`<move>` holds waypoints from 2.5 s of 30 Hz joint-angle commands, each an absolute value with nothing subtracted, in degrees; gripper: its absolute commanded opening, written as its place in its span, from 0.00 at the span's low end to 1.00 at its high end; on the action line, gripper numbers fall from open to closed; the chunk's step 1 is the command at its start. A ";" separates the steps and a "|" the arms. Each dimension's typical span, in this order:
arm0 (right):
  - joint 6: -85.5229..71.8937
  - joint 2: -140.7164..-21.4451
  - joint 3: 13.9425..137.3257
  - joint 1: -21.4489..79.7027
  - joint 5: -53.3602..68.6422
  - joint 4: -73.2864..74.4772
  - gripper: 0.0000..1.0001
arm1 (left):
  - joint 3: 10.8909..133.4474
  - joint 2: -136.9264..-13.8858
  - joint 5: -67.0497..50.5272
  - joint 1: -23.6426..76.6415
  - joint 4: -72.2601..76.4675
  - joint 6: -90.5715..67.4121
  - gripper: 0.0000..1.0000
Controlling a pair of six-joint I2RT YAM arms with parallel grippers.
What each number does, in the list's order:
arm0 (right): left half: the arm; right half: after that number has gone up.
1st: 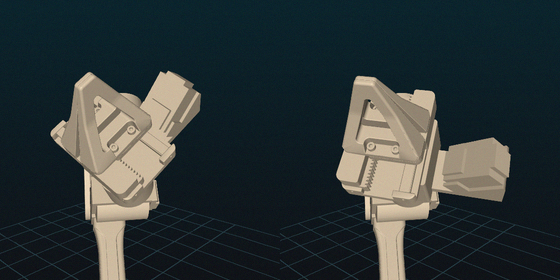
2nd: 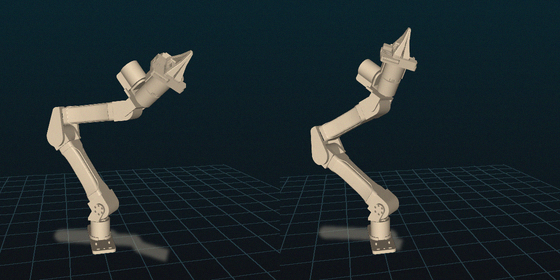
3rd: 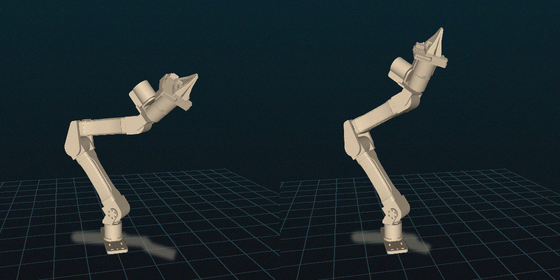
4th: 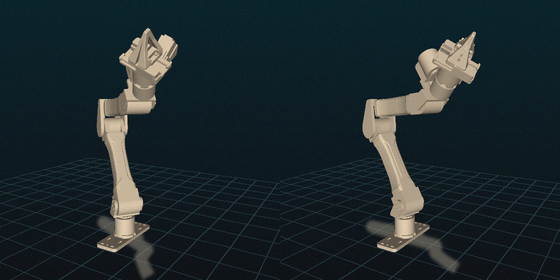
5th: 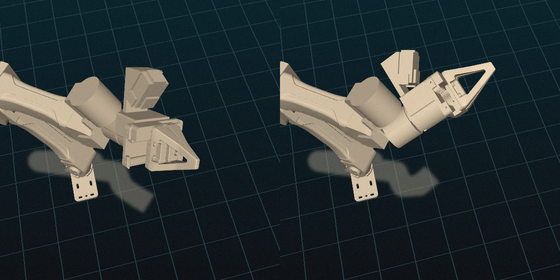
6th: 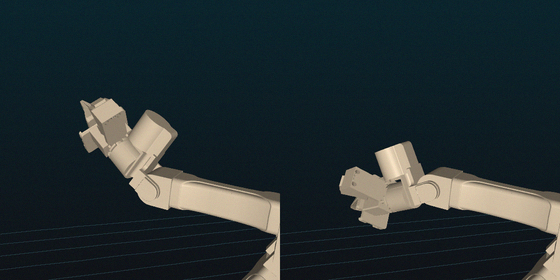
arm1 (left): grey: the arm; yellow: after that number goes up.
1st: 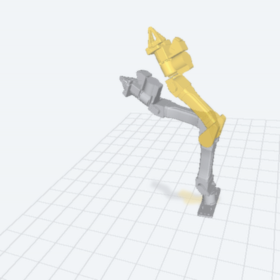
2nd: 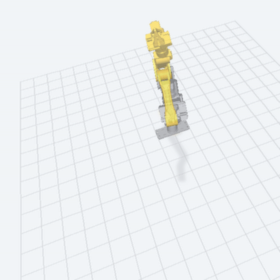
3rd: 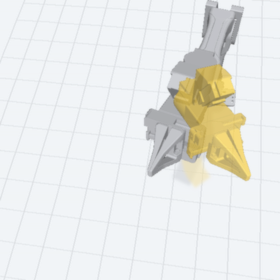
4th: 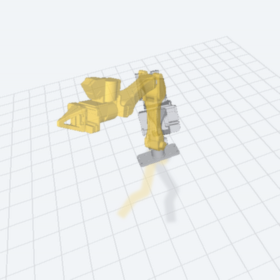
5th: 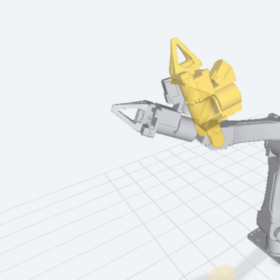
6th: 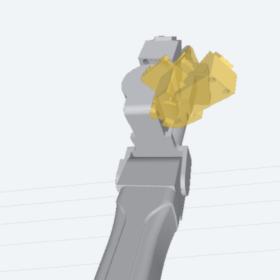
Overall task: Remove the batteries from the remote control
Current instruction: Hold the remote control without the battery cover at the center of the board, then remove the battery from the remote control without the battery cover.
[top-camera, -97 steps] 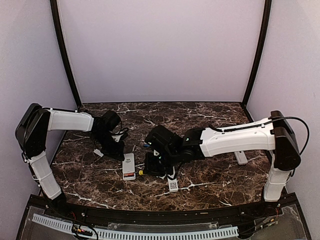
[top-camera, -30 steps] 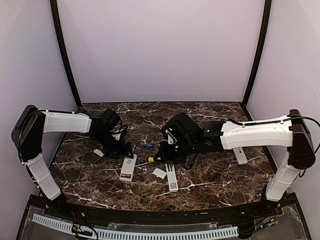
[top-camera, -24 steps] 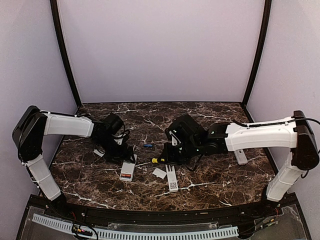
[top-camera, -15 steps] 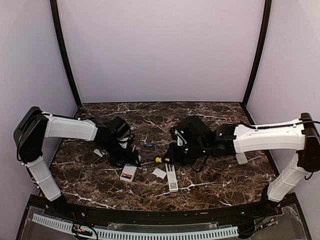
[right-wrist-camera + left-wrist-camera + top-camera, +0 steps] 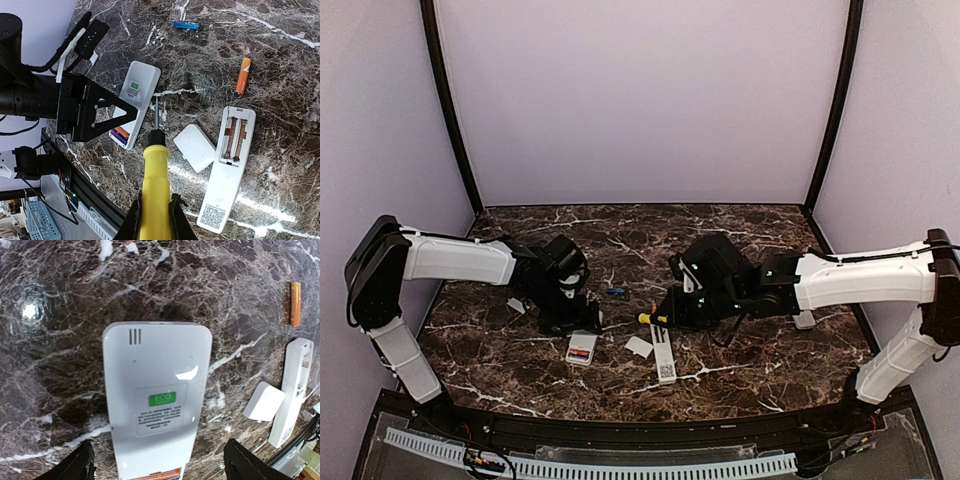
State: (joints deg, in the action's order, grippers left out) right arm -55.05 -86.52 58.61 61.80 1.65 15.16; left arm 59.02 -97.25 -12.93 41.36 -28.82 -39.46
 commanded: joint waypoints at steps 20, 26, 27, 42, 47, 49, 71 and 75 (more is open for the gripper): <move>-56.74 -91.06 59.76 69.25 3.77 8.73 0.00 | 66.14 -106.42 2.82 45.70 -35.63 -39.06 0.52; -56.33 -93.60 61.83 69.57 4.84 9.27 0.00 | 65.56 -106.59 2.13 45.70 -33.83 -40.96 0.40; -56.27 -94.55 62.40 69.55 5.12 9.65 0.00 | 65.48 -106.85 1.45 45.70 -33.11 -41.35 0.39; -55.57 -99.96 67.43 69.33 7.18 13.03 0.00 | 64.82 -107.75 0.18 45.70 -31.78 -42.10 0.36; -56.66 -99.95 67.42 69.34 6.44 14.56 0.00 | 64.80 -107.71 0.13 45.70 -31.77 -42.10 0.35; -56.68 -100.28 67.73 69.33 6.65 14.78 0.00 | 64.82 -107.73 0.17 45.70 -31.81 -42.06 0.35; -55.01 -97.81 65.51 69.79 5.95 10.48 0.00 | 65.13 -107.74 0.16 45.70 -31.90 -41.88 0.31; -54.93 -99.00 66.50 69.75 6.50 11.16 0.00 | 65.29 -107.67 0.18 45.70 -31.92 -41.79 0.31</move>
